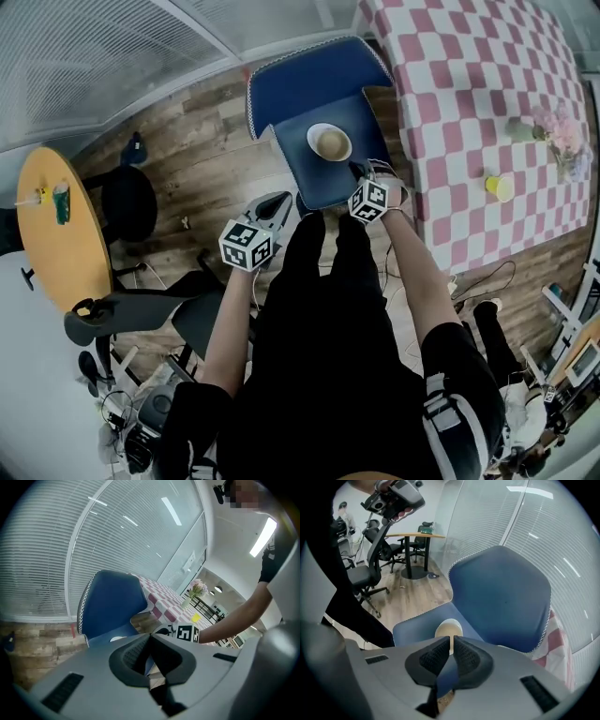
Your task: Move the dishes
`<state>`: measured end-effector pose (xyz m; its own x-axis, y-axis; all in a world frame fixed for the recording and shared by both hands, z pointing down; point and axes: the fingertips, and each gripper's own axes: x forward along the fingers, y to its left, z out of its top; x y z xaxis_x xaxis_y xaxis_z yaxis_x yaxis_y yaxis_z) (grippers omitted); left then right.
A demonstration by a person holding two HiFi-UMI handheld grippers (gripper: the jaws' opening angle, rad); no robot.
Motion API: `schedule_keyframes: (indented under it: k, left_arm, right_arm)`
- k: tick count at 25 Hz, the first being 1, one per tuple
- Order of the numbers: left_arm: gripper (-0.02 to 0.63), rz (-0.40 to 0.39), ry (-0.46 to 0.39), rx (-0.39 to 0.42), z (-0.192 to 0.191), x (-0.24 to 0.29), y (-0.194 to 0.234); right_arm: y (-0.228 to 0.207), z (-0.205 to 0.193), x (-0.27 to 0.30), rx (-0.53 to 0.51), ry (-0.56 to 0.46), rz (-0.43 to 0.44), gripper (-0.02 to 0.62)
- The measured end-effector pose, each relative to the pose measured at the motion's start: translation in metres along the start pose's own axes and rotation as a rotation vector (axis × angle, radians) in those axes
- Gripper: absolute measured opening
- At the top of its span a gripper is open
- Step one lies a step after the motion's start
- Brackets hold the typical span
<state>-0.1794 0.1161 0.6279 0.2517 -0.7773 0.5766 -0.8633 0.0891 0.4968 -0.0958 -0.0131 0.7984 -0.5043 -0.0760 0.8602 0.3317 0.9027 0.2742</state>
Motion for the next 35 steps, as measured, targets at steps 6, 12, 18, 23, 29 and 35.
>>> schedule_keyframes:
  k: [6,12,18,23,29,35]
  left_arm:
    - [0.021,0.006,0.017,-0.035,-0.025,0.011,0.016]
    - [0.021,0.005,0.037,-0.041,-0.049,0.024,0.030]
    - [0.021,0.004,0.057,-0.055,-0.076,0.042,0.042]
    - [0.021,0.004,0.061,-0.030,-0.082,0.054,0.051]
    - [0.021,0.002,0.048,-0.024,-0.084,0.069,0.059]
    - [0.021,0.007,0.054,-0.038,-0.090,0.077,0.067]
  right_arm:
    - [0.022,-0.011,0.041,-0.016,0.020,0.056,0.063]
    - [0.049,-0.009,0.080,-0.148,0.017,0.112,0.074]
    - [0.063,-0.022,0.119,-0.143,0.044,0.131,0.087]
    - [0.063,-0.035,0.147,-0.151,0.070,0.109,0.087]
    - [0.069,-0.050,0.175,-0.203,0.083,0.124,0.087]
    - [0.075,-0.055,0.203,-0.222,0.086,0.131,0.088]
